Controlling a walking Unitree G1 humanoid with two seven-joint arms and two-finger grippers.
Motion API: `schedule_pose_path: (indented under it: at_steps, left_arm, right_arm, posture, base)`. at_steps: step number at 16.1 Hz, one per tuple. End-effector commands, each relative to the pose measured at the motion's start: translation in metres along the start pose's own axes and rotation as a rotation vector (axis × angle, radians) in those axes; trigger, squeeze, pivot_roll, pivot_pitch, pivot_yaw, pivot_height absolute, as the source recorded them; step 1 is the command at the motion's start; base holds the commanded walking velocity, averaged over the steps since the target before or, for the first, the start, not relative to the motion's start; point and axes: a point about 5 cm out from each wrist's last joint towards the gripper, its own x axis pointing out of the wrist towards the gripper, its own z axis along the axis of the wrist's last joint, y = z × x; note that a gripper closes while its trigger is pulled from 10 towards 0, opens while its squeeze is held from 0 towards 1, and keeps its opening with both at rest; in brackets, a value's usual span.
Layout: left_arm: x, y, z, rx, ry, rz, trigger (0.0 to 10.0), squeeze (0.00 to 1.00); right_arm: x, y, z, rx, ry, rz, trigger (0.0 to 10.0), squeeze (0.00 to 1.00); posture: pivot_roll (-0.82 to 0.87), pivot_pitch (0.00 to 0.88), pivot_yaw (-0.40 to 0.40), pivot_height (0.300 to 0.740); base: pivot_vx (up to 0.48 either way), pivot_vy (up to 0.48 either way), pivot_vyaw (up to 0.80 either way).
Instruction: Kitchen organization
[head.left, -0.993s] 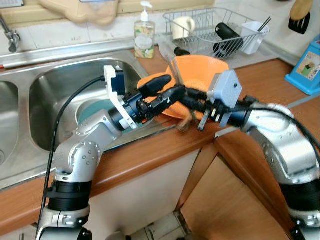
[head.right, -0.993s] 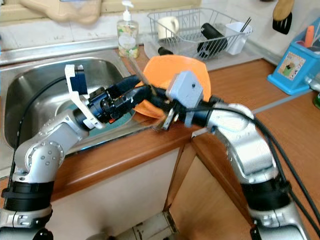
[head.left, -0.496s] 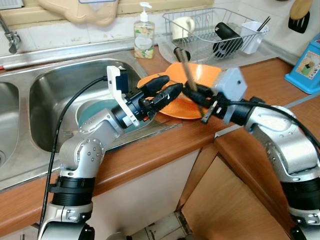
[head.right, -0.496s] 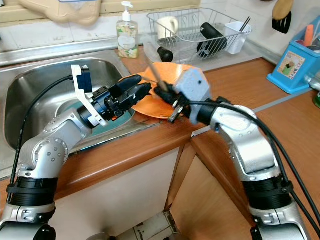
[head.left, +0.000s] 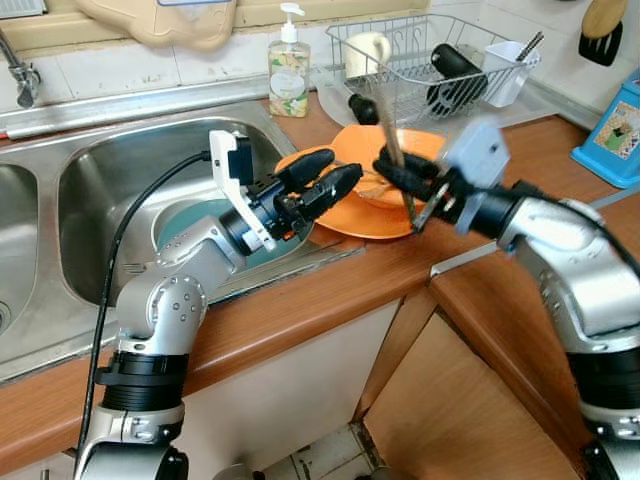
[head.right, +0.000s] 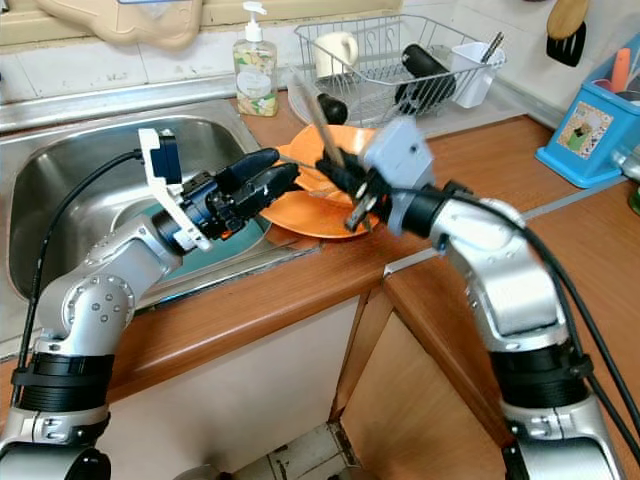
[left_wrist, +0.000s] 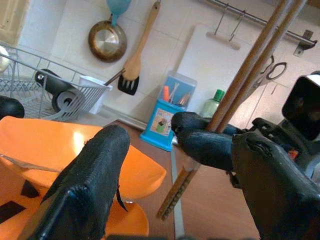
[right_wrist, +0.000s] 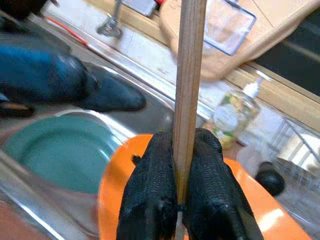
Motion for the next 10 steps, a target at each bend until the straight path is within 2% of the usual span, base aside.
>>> schedule_pose_path:
  at_steps: [1, 2, 3, 4, 6, 8, 9, 10]
  left_arm:
    - [0.003, -0.009, 0.007, -0.008, -0.023, -0.068, 2.3, 0.0]
    - [0.004, -0.011, 0.007, -0.018, -0.027, -0.084, 0.3, 0.0]
    - [0.005, -0.015, 0.006, -0.038, -0.026, -0.113, 0.0, 0.0]
    - [0.005, -0.016, 0.005, -0.045, -0.025, -0.12, 0.0, 0.0]
    - [0.006, -0.018, 0.004, -0.057, -0.022, -0.129, 2.5, 0.0]
    - [0.006, -0.022, 0.002, -0.082, -0.017, -0.154, 10.0, 0.0]
    - [0.006, -0.021, 0.0, -0.082, -0.009, -0.149, 10.0, 0.0]
    - [0.006, -0.021, -0.001, -0.084, -0.001, -0.146, 8.8, 0.0]
  right_arm:
    - [-0.002, 0.007, 0.006, 0.006, -0.009, 0.063, 0.0, 0.0]
    - [-0.002, 0.01, 0.005, 0.008, -0.003, 0.085, 0.0, 0.0]
    - [-0.001, 0.02, 0.001, 0.019, 0.012, 0.124, 0.0, 0.0]
    - [-0.001, 0.023, -0.001, 0.022, 0.016, 0.133, 0.0, 0.0]
    - [0.001, 0.03, -0.004, 0.026, 0.028, 0.163, 0.0, 0.0]
    - [0.003, 0.041, -0.007, 0.034, 0.045, 0.207, 0.0, 0.0]
    - [0.004, 0.042, -0.006, 0.035, 0.043, 0.211, 0.0, 0.0]
    - [0.005, 0.044, -0.005, 0.037, 0.038, 0.217, 0.0, 0.0]
  posture:
    - [-0.19, 0.0, 0.005, 0.74]
    - [-0.19, 0.0, 0.005, 0.74]
    - [-0.19, 0.0, 0.002, 0.74]
    - [-0.19, 0.0, 0.002, 0.74]
    - [-0.19, 0.0, 0.002, 0.74]
    - [-0.19, 0.0, 0.0, 0.74]
    - [-0.19, 0.0, 0.0, 0.74]
    - [-0.19, 0.0, 0.0, 0.74]
  base:
    - [0.0, 0.0, 0.0]
    - [0.0, 0.0, 0.0]
    - [0.0, 0.0, 0.0]
    - [0.0, 0.0, 0.0]
    - [0.0, 0.0, 0.0]
    - [0.0, 0.0, 0.0]
    - [0.0, 0.0, 0.0]
    - [0.0, 0.0, 0.0]
